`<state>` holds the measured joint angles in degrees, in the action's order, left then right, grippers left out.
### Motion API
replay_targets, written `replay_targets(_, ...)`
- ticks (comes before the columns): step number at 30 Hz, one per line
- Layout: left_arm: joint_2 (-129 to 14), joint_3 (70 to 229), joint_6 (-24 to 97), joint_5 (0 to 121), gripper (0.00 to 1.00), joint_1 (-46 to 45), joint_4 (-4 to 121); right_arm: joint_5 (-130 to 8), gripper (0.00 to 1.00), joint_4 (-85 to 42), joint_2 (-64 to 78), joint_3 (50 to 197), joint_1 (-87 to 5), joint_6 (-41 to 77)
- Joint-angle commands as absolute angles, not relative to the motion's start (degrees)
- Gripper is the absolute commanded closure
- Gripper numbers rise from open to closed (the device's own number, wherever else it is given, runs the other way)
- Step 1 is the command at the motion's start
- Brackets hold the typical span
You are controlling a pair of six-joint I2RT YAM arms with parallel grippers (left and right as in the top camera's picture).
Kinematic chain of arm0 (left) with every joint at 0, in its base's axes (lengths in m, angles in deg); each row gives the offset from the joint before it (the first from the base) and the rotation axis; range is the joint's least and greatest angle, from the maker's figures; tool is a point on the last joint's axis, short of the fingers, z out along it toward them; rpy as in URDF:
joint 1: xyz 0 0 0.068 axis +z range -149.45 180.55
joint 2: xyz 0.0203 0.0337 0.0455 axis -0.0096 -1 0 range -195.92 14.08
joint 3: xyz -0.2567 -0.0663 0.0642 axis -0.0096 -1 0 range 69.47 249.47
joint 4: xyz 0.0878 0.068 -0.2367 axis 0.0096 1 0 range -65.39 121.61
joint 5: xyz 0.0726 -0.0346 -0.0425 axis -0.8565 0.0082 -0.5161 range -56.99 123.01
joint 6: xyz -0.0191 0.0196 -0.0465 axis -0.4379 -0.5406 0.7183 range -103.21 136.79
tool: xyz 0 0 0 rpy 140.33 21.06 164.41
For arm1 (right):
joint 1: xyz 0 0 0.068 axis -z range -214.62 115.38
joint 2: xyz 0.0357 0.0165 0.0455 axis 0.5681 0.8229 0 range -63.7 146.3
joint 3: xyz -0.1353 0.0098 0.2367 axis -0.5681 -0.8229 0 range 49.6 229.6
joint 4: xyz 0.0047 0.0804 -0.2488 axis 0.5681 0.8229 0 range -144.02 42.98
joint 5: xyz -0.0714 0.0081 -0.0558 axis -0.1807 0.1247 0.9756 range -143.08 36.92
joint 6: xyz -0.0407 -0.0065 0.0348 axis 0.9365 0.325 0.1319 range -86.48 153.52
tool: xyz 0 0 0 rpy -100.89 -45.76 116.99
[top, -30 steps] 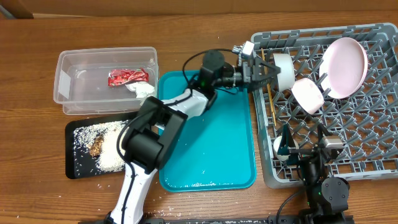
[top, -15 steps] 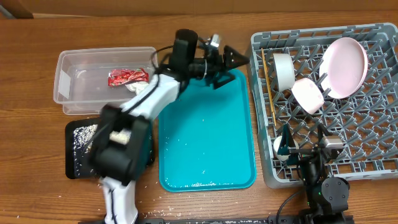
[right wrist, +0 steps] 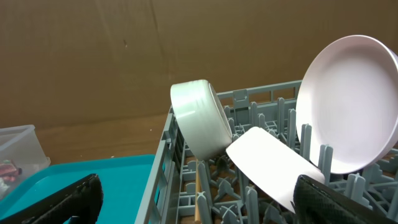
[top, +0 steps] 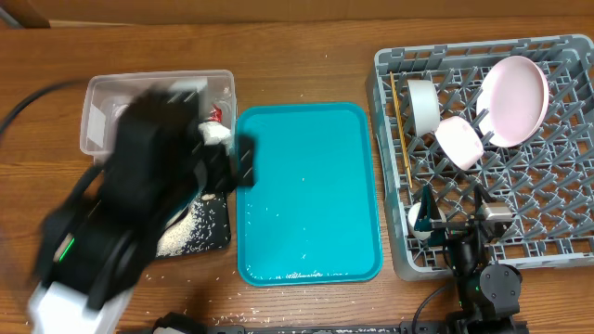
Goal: Sort waste into correct bins and load items into the dishwasher
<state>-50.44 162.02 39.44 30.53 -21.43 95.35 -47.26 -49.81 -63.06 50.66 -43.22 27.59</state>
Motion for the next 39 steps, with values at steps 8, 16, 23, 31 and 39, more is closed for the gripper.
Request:
replay_targets(8, -35.49, 162.26, 36.08, 22.55, 0.0, -21.23, 108.67, -47.32, 0.0, -50.08, -63.54, 50.04, -42.96, 27.89)
replay_targets(16, -32.95, 158.92, 34.39, 19.6, 0.0, -21.21, 106.92, -47.32, 0.0, -50.08, -63.54, 50.04, -42.96, 27.89)
replay_targets(23, -24.75, 138.62, 20.71, 28.15, 0.0, -14.52, 82.22, -47.32, 0.0, -50.08, -63.54, 50.04, -42.96, 27.89)
replay_targets(31, -3.51, 109.37, 21.54, 34.57, 0.0, -1.67, 57.78, -47.32, 0.0, -50.08, -63.54, 50.04, -42.96, 27.89)
replay_targets(39, 11.94, 90.57, 23.05, 34.57, 0.0, 1.08, 47.49, -47.32, 0.0, -50.08, -63.54, 50.04, -42.96, 27.89)
